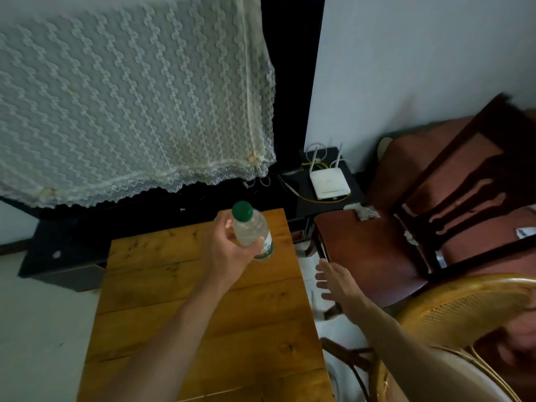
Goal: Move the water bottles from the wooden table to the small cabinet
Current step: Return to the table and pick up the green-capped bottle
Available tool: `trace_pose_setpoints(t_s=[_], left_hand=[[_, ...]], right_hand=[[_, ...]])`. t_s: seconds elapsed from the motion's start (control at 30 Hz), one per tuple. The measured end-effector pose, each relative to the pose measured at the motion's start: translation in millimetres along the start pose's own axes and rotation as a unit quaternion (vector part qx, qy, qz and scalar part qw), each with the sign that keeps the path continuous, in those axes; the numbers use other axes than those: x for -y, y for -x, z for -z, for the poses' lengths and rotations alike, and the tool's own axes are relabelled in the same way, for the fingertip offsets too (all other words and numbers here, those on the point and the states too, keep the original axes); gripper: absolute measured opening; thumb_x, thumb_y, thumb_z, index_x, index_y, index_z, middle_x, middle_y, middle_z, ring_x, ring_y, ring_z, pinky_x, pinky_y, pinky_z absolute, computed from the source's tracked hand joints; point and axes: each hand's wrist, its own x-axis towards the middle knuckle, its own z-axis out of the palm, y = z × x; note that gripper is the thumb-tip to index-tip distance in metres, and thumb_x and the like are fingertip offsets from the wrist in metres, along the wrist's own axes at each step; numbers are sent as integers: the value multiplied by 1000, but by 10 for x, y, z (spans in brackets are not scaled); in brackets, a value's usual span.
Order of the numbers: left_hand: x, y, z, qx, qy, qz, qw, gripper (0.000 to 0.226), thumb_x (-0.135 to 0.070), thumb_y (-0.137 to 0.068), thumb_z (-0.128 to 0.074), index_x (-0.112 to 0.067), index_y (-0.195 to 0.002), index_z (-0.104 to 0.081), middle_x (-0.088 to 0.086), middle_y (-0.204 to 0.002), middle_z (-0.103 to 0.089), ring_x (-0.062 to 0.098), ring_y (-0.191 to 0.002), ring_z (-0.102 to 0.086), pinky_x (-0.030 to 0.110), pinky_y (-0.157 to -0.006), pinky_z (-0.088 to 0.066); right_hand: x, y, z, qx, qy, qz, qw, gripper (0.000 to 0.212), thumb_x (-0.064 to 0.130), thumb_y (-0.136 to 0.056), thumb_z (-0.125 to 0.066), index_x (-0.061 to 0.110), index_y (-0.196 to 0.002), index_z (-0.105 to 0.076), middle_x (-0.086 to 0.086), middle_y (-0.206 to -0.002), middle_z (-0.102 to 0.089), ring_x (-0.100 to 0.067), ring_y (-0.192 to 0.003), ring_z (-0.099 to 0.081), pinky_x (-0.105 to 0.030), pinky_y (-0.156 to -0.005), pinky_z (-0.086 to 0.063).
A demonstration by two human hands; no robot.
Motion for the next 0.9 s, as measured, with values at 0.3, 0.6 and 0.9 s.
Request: trace_pose_setpoints(t_s=[0.3,0.6,0.9], left_hand=[[-1118,-153,746,40,-9,-73,996,46,-21,-70,-87,-22,-106,-60,-21,-99,-63,-21,-90,-56,-1,-71,-43],[-1458,13,908,31,32,-96,994,39,-16,-70,-86,-20,-100,-61,-12,-92,-69,-11,-82,-63,6,-66,-48],[-1629,75,1093,38,44,-147,987,43,-19,-68,-88,-18,-102,-61,-11,-92,-69,-8,-83,-64,8,-66,-49]], right_hand=[[679,649,63,-22,-22,94,995,40,47,-100,-44,13,-115,-58,-9,-108,-64,-25,-98,-63,-40,-81,-53],[979,1024,-188,19,-89,93,992,39,43,-102,-42,11,-115,-60,-9,-105,-69,-24,-96,-67,-36,-77,-55],[1178,1339,-363,70,-266,89,957,53,49,-100,-39,5,-121,-59,-17,-115,-70,-31,-108,-66,-45,-88,-54]])
